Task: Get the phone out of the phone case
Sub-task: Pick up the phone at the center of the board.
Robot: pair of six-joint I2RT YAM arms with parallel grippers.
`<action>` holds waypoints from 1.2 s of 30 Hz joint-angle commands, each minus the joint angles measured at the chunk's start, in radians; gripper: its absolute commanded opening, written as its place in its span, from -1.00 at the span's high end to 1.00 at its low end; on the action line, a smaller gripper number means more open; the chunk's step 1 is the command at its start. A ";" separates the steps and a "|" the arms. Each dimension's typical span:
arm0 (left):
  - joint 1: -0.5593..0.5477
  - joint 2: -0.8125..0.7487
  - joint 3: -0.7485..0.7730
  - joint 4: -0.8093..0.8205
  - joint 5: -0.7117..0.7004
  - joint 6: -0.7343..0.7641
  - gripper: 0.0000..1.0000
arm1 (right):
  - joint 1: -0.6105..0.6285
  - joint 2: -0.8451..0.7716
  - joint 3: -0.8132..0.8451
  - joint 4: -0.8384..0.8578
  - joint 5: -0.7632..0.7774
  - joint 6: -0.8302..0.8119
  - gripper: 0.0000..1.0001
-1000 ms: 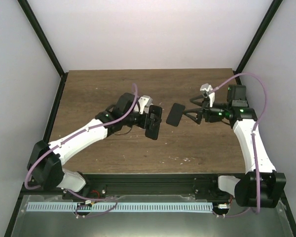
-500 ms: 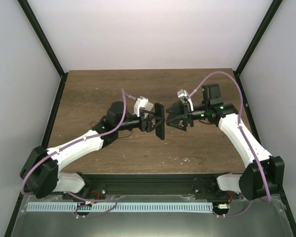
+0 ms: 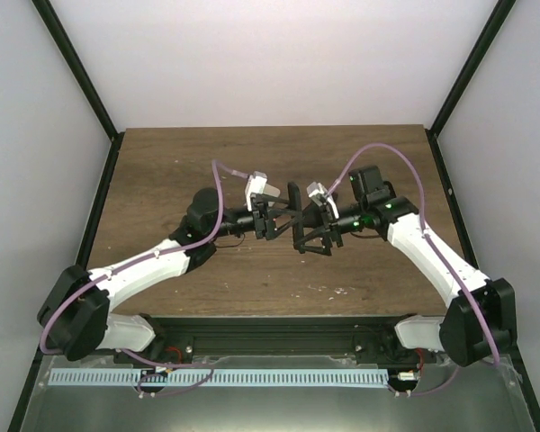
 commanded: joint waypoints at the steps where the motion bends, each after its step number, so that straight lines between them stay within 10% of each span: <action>1: 0.000 0.019 0.007 0.171 0.044 -0.048 0.74 | 0.023 0.002 0.005 -0.010 -0.065 -0.030 -0.95; 9: -0.001 0.029 -0.009 0.206 0.046 -0.068 0.61 | 0.023 0.016 0.009 0.000 -0.107 -0.025 -0.39; 16: -0.003 -0.058 -0.023 0.011 -0.095 0.031 -0.98 | 0.023 0.011 0.011 0.052 0.036 0.049 -0.14; 23: -0.040 -0.087 0.085 -0.305 -0.312 0.127 -0.96 | 0.023 0.001 -0.005 0.105 0.249 0.103 -0.06; 36: -0.106 0.084 0.246 -0.459 -0.532 0.018 -0.17 | 0.025 -0.028 -0.009 0.117 0.505 0.113 0.01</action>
